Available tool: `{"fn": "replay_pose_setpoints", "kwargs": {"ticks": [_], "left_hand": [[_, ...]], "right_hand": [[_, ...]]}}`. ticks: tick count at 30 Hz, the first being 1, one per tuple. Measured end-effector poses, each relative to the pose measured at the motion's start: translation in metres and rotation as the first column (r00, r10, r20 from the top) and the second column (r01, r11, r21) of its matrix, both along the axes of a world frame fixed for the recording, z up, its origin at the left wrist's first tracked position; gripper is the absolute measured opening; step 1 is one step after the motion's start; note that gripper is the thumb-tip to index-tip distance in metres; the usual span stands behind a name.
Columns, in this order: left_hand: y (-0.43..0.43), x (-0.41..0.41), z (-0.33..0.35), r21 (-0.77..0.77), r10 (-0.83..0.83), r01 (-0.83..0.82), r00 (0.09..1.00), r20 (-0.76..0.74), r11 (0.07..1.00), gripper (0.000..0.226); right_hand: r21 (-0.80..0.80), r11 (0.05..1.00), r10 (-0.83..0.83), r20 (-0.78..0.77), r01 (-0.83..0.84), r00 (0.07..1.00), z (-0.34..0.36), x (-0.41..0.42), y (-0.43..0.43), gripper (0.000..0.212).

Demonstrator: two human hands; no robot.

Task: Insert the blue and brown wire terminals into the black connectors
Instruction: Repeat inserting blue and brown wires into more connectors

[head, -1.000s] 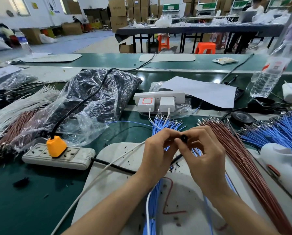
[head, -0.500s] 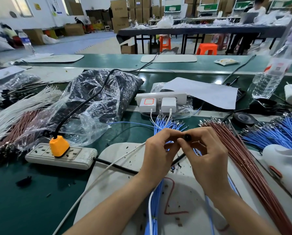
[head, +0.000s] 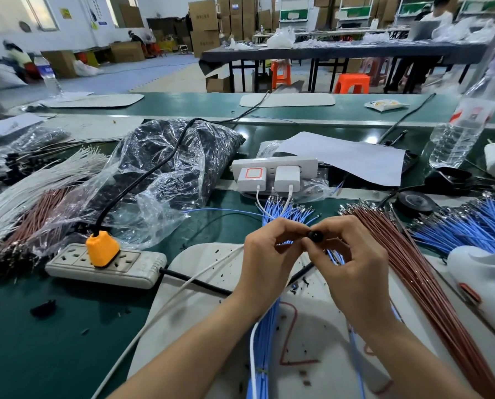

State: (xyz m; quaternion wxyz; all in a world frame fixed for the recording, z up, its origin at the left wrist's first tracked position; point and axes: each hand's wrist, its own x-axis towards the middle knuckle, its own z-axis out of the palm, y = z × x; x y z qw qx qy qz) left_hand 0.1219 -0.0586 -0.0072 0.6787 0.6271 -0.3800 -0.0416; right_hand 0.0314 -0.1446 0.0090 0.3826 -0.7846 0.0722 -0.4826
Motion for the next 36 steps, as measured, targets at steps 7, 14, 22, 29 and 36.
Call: {"fn": "replay_pose_setpoints", "kwargs": {"ticks": [7, 14, 22, 29, 36], "left_hand": [[-0.001, 0.000, 0.002, -0.008, -0.014, 0.014, 1.000, 0.006, 1.000, 0.010], [-0.003, -0.002, 0.001, 0.018, -0.019, 0.018, 0.998, 0.053, 1.000, 0.012], [-0.002, 0.003, 0.000, 0.019, -0.045, 0.041, 0.910, 0.413, 0.999, 0.049], [-0.004, 0.002, 0.001, -0.024, 0.089, -0.086, 0.925, 0.369, 0.996, 0.038], [-0.003, -0.002, 0.002, 0.055, 0.025, -0.060, 0.870, 0.492, 0.997, 0.035]], "right_hand": [[-0.012, 1.000, -0.002, 0.016, 0.002, 1.000, 0.004, -0.001, 0.000, 0.020], [-0.015, 1.000, -0.020, 0.014, 0.020, 1.000, 0.010, -0.003, 0.003, 0.027], [-0.135, 0.990, -0.054, -0.034, 0.049, 0.998, 0.018, -0.003, -0.003, 0.019], [-0.518, 0.763, -0.640, -0.688, 0.388, 0.341, 0.006, -0.011, -0.061, 0.033], [-0.478, 0.731, -0.663, -0.667, 0.486, 0.340, -0.003, -0.007, -0.070, 0.016]]}}
